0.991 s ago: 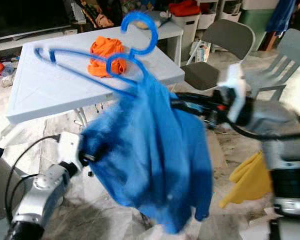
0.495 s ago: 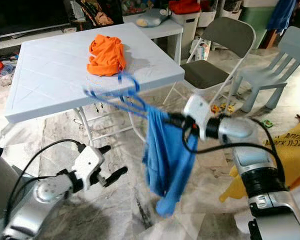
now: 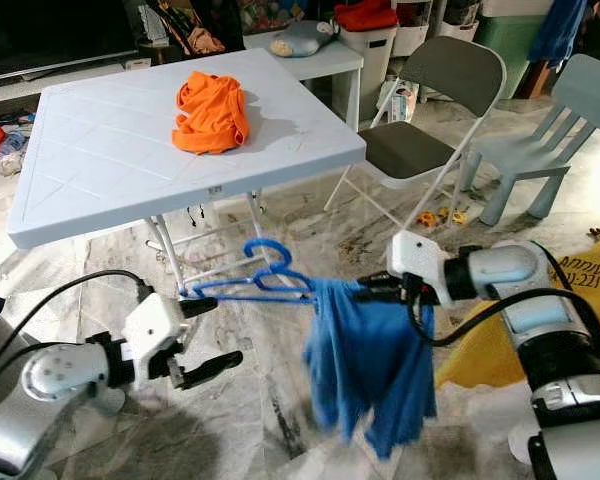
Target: Hang hanger
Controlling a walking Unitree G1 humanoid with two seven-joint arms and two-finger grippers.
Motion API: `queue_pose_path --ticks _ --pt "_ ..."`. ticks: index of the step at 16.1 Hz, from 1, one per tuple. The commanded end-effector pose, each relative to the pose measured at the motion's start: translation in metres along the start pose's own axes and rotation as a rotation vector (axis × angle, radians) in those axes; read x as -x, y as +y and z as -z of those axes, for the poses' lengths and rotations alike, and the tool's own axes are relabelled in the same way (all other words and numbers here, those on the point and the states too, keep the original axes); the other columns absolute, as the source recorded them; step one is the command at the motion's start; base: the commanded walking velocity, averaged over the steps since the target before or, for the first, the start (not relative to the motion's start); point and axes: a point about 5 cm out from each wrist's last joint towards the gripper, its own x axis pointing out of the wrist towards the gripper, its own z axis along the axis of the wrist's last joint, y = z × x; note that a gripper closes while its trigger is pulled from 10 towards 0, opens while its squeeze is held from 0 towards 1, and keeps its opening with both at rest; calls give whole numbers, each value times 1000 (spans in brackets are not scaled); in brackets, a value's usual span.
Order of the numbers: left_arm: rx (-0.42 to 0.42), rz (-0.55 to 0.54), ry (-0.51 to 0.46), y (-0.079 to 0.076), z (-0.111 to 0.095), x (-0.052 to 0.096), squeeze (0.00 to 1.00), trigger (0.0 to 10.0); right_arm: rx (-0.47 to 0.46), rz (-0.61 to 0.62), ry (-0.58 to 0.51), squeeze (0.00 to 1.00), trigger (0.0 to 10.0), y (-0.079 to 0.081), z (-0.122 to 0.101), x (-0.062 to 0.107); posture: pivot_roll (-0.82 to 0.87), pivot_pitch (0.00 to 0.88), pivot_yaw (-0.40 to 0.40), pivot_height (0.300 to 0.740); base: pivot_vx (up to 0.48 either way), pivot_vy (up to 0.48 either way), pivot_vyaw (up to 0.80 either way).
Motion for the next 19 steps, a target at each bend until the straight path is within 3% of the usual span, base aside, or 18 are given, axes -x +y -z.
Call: queue_pose_path --ticks 1,6,9,10,11,14,19 --pt "-12 22 2 1 -3 5 0 10000 49 -41 -18 0 10000 -5 -11 5 -48 0 35 740 0 0 0" --pt "-23 2 21 15 1 10 0 10000 65 -157 -16 0 10000 2 -11 11 -55 0 35 740 0 0 0" --pt "-19 34 31 14 7 8 0 9804 78 -193 -46 0 10000 3 -18 13 -59 0 40 740 0 0 0" --pt "-19 67 39 11 10 7 0 6275 88 -204 -53 0 10000 4 -21 14 -62 0 42 740 0 0 0" --pt "-18 85 46 11 13 7 0 3569 102 -211 -61 0 10000 4 -26 15 -63 0 45 740 0 0 0" --pt "-13 94 38 19 13 4 0 863 110 -219 -69 0 10000 6 -29 20 -68 0 51 740 0 0 0" --pt "-32 106 9 25 8 -4 0 1569 108 -242 -33 0 10000 11 -26 24 -77 0 59 740 0 0 0"
